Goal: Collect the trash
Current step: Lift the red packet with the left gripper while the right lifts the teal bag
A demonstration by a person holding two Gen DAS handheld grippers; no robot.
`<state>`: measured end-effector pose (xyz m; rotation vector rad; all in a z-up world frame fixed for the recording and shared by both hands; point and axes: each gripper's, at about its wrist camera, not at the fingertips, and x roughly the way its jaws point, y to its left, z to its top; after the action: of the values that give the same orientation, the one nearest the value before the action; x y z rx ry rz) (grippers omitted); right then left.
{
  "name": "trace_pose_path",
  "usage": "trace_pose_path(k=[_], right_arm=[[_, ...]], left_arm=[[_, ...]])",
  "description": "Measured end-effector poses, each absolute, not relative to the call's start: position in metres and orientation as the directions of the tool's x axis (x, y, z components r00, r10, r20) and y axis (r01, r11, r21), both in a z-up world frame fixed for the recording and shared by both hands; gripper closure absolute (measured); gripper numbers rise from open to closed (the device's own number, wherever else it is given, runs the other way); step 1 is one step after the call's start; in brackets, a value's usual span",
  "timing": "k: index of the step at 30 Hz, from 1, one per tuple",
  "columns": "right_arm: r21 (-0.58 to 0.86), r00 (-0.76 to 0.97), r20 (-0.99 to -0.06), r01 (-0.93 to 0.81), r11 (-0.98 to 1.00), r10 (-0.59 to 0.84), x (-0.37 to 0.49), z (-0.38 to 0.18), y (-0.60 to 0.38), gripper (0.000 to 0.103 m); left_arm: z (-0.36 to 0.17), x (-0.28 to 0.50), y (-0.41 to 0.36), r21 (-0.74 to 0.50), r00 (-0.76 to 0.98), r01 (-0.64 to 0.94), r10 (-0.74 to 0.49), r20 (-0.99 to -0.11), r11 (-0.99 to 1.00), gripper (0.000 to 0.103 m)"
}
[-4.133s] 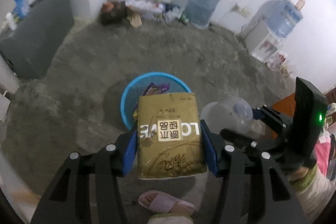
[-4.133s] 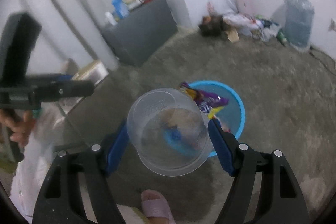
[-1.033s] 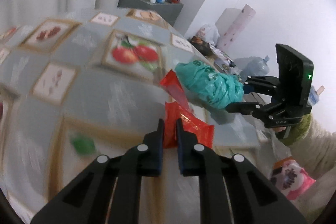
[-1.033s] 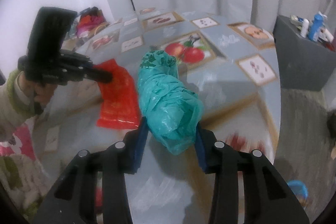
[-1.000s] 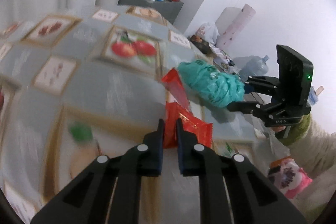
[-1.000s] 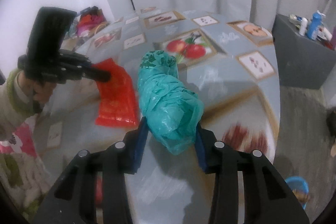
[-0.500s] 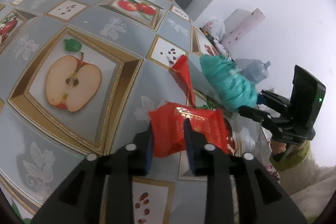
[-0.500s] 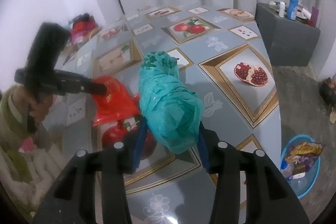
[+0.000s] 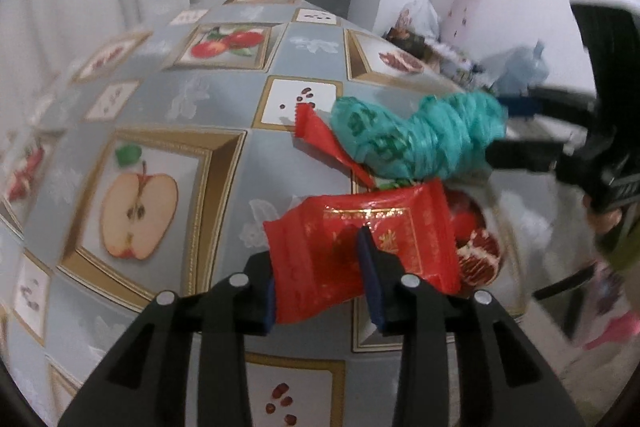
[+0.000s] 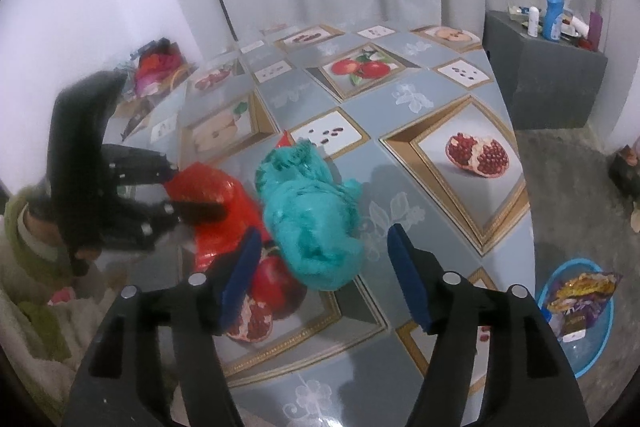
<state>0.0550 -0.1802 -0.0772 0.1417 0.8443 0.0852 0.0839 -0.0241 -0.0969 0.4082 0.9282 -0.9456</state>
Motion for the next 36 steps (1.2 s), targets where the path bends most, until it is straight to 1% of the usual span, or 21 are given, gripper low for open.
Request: trace_pose_path(k=[3,6,11,16,18,20,26,30,36], right_arm=[[0.15,0.659,-0.74,-0.034,0.988,0.135,0.06,-0.078,-0.176,0.039],[0.143,0.653,-0.743,-0.055,0.988,0.144,0.064,-0.079,-0.172,0.039],[0.143,0.659,-0.737,-0.067,0.988,0.151,0.066,-0.077,-0.169,0.038],[0.139,0.646,-0.75,-0.054,0.989,0.141,0.07,-0.085,-0.171,0.038],[0.143,0.642,-0.753,-0.053,0.988,0.143,0.07,-0.087,-0.172,0.04],[0.143,0.636,-0.758,-0.051,0.988,0.143,0.071,-0.09,-0.172,0.047],[0.15,0.632,-0.761,-0.042,0.988,0.143,0.07,-0.091,-0.171,0.056],[0.15,0.637,-0.76,-0.023,0.988,0.13,0.067,-0.09,-0.172,0.059],[0.157,0.645,-0.757,0.021,0.987,0.106,0.06,-0.089,-0.179,0.06]], left_arm=[[-0.098,0.08,-0.027,-0.042,0.275,0.84,-0.492,-0.826,0.54,0.074],[-0.098,0.076,-0.029,-0.012,0.292,0.845,-0.479,-0.828,0.535,0.076],[-0.098,0.071,-0.033,0.027,0.318,0.846,-0.464,-0.827,0.532,0.077],[-0.098,0.068,-0.034,0.038,0.327,0.846,-0.461,-0.825,0.532,0.078],[-0.098,0.069,-0.033,0.036,0.327,0.845,-0.461,-0.825,0.534,0.078],[-0.097,0.069,-0.033,0.04,0.331,0.844,-0.461,-0.824,0.535,0.078],[-0.097,0.067,-0.033,0.043,0.333,0.844,-0.461,-0.822,0.534,0.079],[-0.096,0.069,-0.033,0.041,0.333,0.845,-0.464,-0.821,0.533,0.079],[-0.095,0.069,-0.032,0.04,0.336,0.844,-0.47,-0.816,0.534,0.079]])
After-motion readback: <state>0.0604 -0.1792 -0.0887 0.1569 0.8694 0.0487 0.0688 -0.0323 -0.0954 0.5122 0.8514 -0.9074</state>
